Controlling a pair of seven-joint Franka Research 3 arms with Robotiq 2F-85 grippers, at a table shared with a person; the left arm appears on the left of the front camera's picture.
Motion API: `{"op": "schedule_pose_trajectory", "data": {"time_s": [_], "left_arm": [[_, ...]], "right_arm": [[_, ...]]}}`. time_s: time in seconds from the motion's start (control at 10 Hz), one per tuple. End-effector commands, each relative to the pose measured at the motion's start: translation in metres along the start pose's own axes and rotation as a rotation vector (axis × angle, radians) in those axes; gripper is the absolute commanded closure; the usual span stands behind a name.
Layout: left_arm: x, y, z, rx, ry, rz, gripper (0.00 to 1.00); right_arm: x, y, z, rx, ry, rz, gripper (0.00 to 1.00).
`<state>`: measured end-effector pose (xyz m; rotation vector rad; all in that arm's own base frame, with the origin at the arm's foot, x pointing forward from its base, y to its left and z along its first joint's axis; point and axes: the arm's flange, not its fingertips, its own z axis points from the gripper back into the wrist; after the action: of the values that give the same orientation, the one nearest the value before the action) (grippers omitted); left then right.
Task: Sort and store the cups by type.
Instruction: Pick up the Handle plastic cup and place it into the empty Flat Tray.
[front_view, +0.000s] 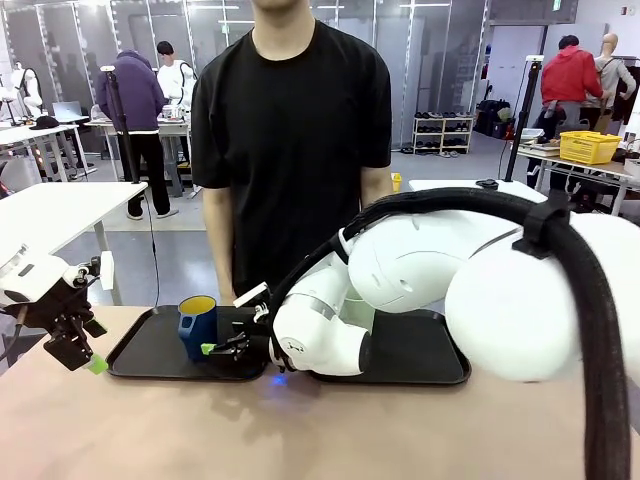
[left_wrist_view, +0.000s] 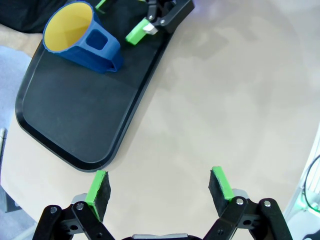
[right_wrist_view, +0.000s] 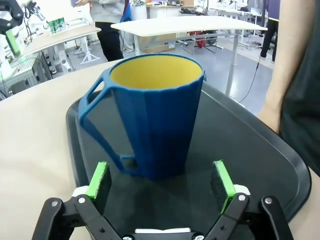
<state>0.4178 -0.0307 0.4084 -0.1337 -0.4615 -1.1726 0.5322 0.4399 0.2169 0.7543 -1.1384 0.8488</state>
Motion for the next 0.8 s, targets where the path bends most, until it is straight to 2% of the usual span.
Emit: {"op": "schedule_pose_trajectory", "data": {"time_s": [0.0, 0.7], "left_arm": [[0.000, 0.000, -0.001, 0.019, 0.018, 0.007, 0.00], [0.000, 0.000, -0.001, 0.019, 0.018, 0.007, 0.00]], "right_arm": [[-0.057, 0.110, 0.049, -0.083, -0.013, 0.033, 0.00], [-0.010, 0.142, 0.102, -0.099, 0.230, 0.108, 0.00]]}}
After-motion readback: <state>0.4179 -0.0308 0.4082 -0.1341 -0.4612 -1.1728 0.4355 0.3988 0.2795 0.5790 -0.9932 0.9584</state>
